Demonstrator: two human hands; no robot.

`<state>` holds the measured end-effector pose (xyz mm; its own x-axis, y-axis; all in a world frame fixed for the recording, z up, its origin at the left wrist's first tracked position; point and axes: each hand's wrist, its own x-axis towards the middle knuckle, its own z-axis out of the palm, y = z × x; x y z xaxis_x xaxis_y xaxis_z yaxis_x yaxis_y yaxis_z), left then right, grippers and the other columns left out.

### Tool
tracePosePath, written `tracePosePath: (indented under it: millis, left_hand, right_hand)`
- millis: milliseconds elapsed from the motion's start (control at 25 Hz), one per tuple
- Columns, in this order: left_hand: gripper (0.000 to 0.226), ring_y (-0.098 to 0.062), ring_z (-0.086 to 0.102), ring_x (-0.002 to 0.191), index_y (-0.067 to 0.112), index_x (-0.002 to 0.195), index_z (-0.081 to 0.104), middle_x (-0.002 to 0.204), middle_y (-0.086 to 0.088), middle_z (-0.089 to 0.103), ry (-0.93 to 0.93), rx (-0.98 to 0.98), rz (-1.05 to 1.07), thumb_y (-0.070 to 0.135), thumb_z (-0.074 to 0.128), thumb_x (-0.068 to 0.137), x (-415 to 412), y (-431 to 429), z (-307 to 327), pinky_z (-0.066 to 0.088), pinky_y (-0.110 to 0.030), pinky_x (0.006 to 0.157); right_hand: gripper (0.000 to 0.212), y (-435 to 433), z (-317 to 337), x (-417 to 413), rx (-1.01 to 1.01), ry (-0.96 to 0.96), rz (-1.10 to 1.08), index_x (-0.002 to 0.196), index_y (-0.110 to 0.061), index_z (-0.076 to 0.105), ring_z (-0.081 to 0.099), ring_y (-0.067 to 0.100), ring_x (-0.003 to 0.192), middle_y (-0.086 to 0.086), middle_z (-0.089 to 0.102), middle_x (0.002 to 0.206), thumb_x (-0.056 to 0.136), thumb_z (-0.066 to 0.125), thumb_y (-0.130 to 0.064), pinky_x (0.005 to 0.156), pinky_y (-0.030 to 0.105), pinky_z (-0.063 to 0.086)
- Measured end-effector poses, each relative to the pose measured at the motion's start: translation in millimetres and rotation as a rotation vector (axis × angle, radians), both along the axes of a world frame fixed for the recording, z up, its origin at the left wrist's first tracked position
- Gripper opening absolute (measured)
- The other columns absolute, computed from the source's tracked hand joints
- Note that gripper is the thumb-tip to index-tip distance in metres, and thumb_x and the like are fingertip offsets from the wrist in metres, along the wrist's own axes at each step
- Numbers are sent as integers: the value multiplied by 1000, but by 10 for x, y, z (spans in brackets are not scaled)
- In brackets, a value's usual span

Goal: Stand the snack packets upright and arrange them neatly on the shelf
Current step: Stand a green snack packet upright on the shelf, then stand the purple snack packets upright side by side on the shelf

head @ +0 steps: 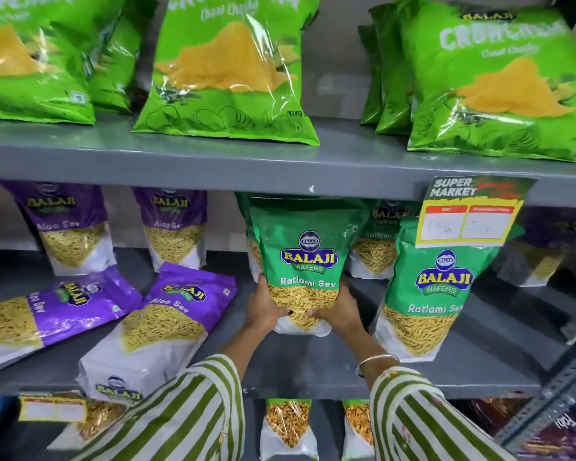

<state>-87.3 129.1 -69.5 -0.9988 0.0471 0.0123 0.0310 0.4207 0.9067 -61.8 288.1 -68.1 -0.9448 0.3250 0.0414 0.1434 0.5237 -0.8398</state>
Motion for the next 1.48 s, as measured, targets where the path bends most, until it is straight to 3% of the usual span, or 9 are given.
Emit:
tracePosePath:
  millis: [280, 440, 560, 680, 760, 840, 920, 1120, 1480]
  left_hand:
    - [83, -30, 46, 126, 5, 136, 31, 137, -18, 48, 34, -178, 14, 5, 77, 67, 223, -538, 251, 40, -36, 103]
    - [62, -30, 50, 122, 2, 131, 41, 134, -19, 50, 0, -355, 124, 14, 69, 77, 239, -1339, 349, 39, -35, 103]
    - [51, -31, 60, 110, 5, 123, 51, 122, -20, 60, -82, -454, 165, 24, 66, 78, 208, -2057, 365, 49, -34, 88]
    - [52, -23, 65, 96, 2, 112, 57, 105, -13, 67, -351, -319, 91, 42, 63, 80, 243, -2631, 302, 46, -29, 74]
    - [33, -16, 65, 57, 8, 86, 60, 58, -5, 70, -596, 39, -16, 42, 58, 84, 241, -2831, 181, 48, -24, 57]
    - [21, -15, 64, 48, 12, 81, 61, 44, 0, 68, -709, 266, -93, 33, 57, 86, 194, -2891, 19, 51, -25, 55]
    - [21, -16, 67, 44, 8, 73, 64, 46, -3, 71, -727, 348, -147, 17, 55, 89, 219, -2868, 11, 55, -23, 45]
    - [21, -11, 62, 32, 6, 66, 57, 36, -1, 65, -673, 334, -198, 1, 55, 86, 230, -2835, 59, 51, -25, 40]
    - [60, -29, 58, 110, 0, 114, 51, 120, -18, 61, -206, 193, -122, -3, 80, 61, 142, -2782, 388, 48, -38, 94]
  right_hand:
    - [93, -71, 24, 125, 154, -359, 115, 132, 1, 39, 47, 28, 128, 15, 50, 137, 58, 85, -31, 106, 35, 42]
    - [53, -358, 351, 304, 302, -609, 236, 124, -1, 55, 56, 26, 115, 14, 55, 135, 79, 68, -24, 66, 14, 50]
    - [54, -920, 628, 394, 528, -610, 216, 126, -2, 53, 53, 26, 121, 12, 54, 136, 85, 59, -38, 98, 30, 43]
    - [55, -1733, 740, 473, 379, -514, 229, 129, -1, 50, 49, 29, 127, 15, 52, 138, 91, 48, -41, 106, 34, 38]
    - [45, -2215, 684, 579, -61, -505, 176, 129, -3, 49, 58, 22, 118, 18, 62, 125, 92, 52, -28, 97, 25, 46]
    - [16, -2522, 535, 636, -502, -420, 108, 102, -5, 62, 71, 3, 61, 5, 76, 65, 88, 59, -14, 54, 6, 51]
    - [11, -2623, 357, 685, -723, -395, 88, 81, -1, 62, 61, 9, 35, 1, 66, 42, 79, 69, -10, 34, 13, 45]
    - [39, -2581, 268, 613, -642, -500, 18, 85, -9, 61, 60, 24, 66, 8, 62, 76, 57, 86, -21, 70, 42, 56]
    - [33, -2574, 686, 593, -343, -112, 70, 88, -6, 51, 60, 16, 75, 9, 65, 88, 70, 72, 11, 56, 20, 54]
